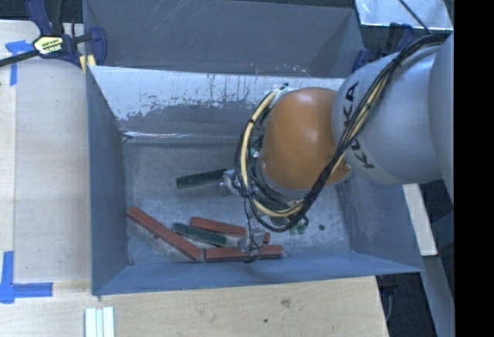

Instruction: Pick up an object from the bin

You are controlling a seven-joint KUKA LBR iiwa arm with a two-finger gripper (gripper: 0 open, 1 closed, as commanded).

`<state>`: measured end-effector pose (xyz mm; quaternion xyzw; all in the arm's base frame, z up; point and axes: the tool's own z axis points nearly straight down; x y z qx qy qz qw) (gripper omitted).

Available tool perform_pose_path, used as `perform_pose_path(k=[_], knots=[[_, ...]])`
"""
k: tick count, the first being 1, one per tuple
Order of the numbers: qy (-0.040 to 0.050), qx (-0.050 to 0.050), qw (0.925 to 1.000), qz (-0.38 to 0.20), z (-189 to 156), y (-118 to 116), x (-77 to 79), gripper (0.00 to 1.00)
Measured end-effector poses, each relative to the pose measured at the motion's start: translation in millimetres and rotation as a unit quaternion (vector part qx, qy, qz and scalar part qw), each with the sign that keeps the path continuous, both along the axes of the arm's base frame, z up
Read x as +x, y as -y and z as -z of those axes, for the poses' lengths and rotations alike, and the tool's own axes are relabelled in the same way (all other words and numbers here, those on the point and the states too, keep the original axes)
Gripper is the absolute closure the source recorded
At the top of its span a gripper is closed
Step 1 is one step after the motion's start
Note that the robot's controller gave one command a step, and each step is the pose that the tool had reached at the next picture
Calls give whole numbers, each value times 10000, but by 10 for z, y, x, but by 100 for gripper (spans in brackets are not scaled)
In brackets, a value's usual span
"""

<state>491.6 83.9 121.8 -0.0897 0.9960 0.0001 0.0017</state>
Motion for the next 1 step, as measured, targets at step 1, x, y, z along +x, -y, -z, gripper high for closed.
perform_pose_path(k=[1], knots=[[-7, 0, 10000, 73, 283, -70, -74, 0]])
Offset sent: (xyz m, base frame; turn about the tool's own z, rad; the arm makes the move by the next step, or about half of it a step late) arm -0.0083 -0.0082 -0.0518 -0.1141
